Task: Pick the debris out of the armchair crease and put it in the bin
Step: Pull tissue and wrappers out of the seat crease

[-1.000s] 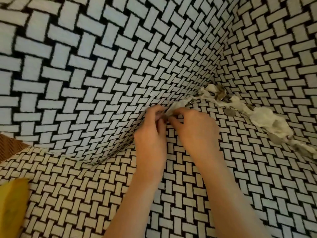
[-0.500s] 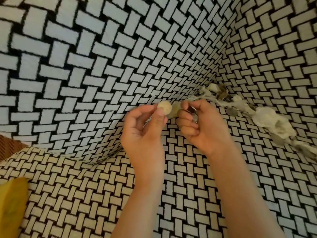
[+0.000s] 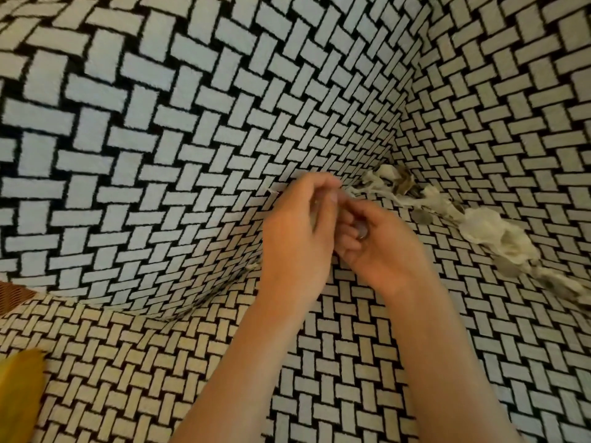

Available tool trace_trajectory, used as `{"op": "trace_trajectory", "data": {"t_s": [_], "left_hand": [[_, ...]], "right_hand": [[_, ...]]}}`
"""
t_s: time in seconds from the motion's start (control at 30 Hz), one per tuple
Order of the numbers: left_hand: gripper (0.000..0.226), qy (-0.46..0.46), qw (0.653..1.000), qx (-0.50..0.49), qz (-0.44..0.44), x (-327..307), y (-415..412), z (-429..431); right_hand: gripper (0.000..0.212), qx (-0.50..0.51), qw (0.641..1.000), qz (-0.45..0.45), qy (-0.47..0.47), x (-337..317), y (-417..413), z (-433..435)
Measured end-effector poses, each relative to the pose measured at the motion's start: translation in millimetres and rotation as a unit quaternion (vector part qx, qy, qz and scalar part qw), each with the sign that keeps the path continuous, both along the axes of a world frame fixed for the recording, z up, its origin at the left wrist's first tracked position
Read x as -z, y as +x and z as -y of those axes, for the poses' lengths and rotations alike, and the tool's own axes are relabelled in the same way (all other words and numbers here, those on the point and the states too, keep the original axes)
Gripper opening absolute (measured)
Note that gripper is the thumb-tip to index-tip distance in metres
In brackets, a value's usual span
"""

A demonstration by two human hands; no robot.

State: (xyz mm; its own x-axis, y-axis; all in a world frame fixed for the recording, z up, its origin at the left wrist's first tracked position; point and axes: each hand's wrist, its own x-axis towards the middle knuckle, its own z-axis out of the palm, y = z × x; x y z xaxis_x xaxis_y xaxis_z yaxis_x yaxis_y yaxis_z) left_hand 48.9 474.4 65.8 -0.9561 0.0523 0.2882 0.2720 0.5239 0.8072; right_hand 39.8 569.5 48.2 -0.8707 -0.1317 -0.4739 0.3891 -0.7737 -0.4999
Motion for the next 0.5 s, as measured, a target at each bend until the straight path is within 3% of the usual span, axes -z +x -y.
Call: {"op": "trace_trajectory", "data": {"t_s": [0.07,0.13,0.2,0.33,0.5], "left_hand": [[0.033,-0.111,0.992,0.059,-0.009,6,-11,-3],[0.042,-0.243,0.962,0.122,-0.018,19,-21,-4],[0.030,-0.328,0.937,0.115,-0.036,26,-22,-1],[0.007,-0.369,0.924,0.060,-0.082,33,-21,16],[0.021,-0.428,0.898,0.036,-0.097,25,-16,16]], "right_hand": [[0.022,0.035,0.996,-0.017,0.077,-2,-1,-8],[0.023,0.054,0.980,-0.031,0.189,-4,0,-13],[0.024,0.048,0.962,-0.036,0.265,-5,1,-13],[0.028,0.010,0.927,-0.030,0.375,-1,1,-10],[0.028,-0.035,0.882,-0.018,0.469,6,-1,-7]]}}
